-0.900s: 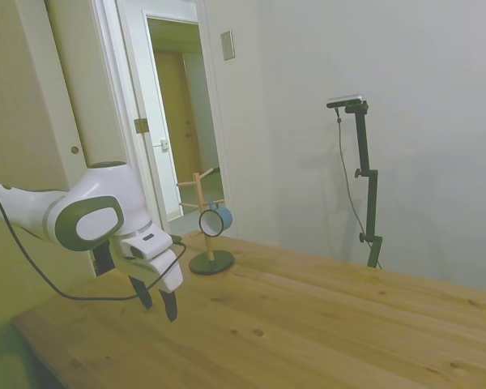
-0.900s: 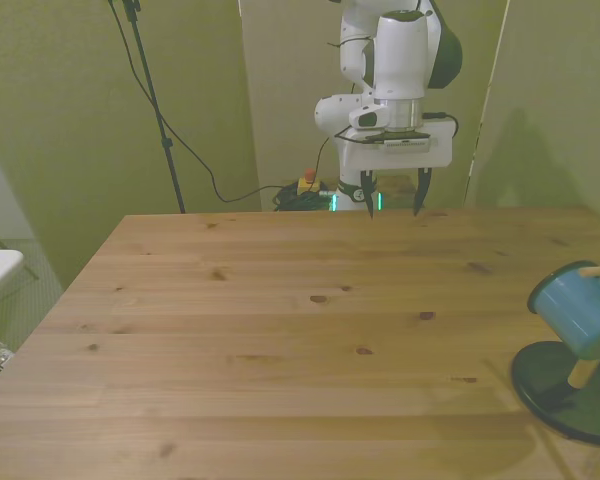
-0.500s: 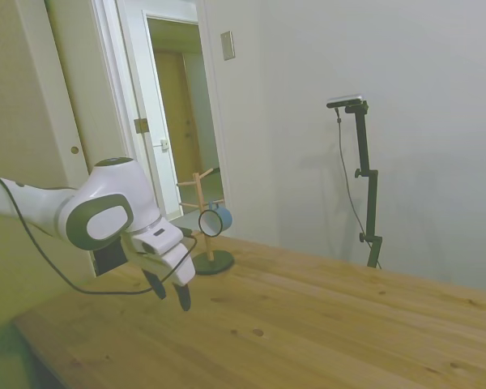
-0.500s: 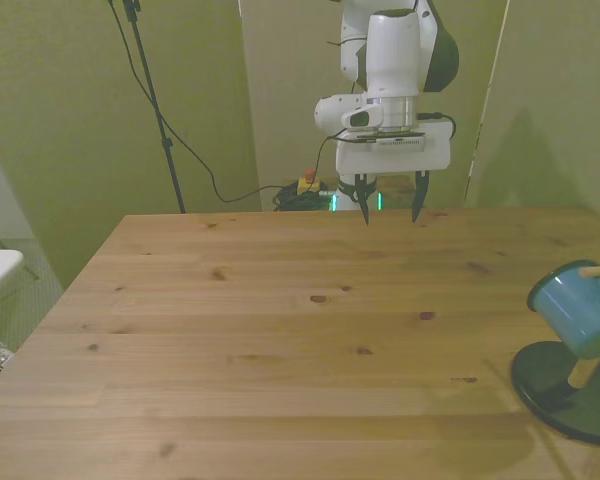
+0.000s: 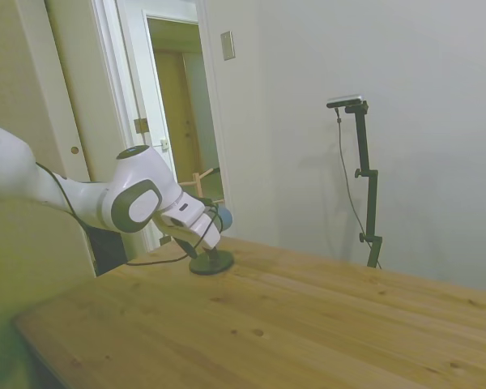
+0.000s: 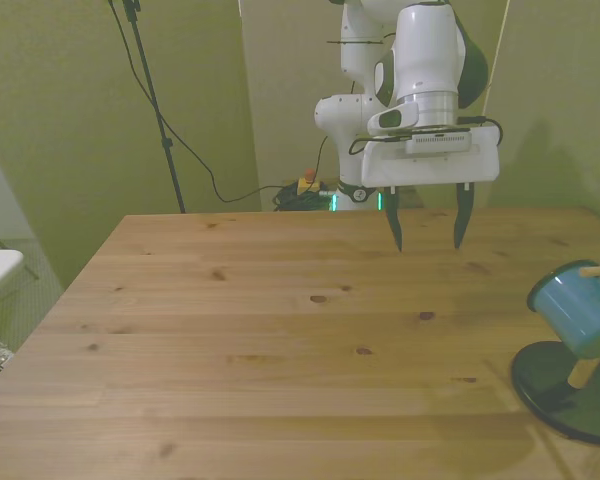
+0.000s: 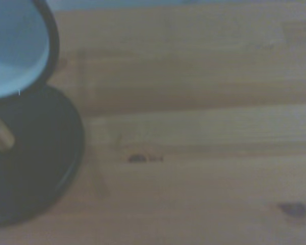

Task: Unload the mug

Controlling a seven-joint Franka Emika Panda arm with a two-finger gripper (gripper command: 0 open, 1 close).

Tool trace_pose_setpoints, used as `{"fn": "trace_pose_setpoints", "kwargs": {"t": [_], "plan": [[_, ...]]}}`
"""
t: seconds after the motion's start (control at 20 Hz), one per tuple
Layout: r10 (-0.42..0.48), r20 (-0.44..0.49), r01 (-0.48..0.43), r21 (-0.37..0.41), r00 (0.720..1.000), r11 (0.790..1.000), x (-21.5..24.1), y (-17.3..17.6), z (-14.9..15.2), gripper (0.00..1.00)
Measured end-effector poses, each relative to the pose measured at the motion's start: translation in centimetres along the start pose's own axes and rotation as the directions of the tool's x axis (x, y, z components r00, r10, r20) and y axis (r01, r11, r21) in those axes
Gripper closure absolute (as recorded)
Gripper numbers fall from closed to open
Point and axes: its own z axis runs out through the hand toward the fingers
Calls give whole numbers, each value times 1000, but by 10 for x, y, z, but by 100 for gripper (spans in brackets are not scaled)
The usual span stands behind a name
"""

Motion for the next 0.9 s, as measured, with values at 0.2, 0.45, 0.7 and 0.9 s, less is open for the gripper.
{"fn": "trace_pose_setpoints", "kwargs": {"t": [0.2, 0.45, 0.7, 0.9], "plan": [[7, -11, -7, 43, 1000, 999, 9, -34, 17, 0], [-5, -38, 9, 107, 999, 994, 7, -52, 24, 0], [11, -79, 2, 166, 997, 986, 18, -71, 44, 0], [25, -82, -9, 192, 996, 981, 23, -89, 63, 0]]}}
